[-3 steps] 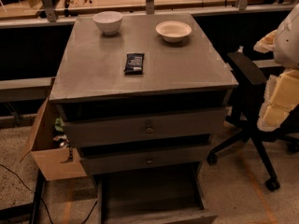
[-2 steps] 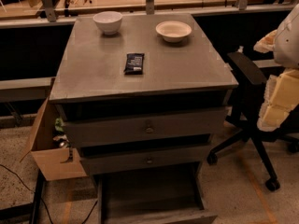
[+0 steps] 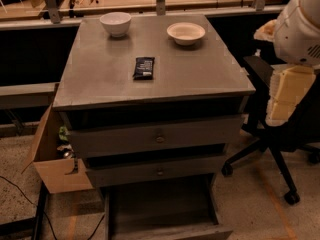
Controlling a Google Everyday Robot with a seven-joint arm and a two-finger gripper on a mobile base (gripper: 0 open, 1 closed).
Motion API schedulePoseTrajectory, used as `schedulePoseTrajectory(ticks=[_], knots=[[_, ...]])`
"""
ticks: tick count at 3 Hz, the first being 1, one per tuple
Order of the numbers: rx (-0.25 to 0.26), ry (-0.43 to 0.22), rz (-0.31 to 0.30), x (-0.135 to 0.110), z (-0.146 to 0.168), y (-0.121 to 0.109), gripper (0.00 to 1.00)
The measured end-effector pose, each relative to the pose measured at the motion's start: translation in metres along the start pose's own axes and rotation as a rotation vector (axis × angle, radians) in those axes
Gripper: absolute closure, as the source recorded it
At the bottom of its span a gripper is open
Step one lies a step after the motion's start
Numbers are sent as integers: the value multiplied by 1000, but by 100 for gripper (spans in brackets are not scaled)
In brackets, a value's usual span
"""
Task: Place rxbar blueberry into bottom drawer
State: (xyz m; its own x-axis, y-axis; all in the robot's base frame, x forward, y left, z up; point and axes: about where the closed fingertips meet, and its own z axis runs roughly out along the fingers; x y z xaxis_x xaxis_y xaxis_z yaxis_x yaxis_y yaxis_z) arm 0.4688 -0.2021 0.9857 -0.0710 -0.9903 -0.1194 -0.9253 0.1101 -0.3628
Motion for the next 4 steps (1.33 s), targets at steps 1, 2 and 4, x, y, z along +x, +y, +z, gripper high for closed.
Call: schedulePoseTrajectory(ticks=[1,2,4], knots=[[36,34,-228,-16,10,-37,0],[18,7,-455,-44,24,-69,0],[-2,-35,-828,-94,50,-121,0]])
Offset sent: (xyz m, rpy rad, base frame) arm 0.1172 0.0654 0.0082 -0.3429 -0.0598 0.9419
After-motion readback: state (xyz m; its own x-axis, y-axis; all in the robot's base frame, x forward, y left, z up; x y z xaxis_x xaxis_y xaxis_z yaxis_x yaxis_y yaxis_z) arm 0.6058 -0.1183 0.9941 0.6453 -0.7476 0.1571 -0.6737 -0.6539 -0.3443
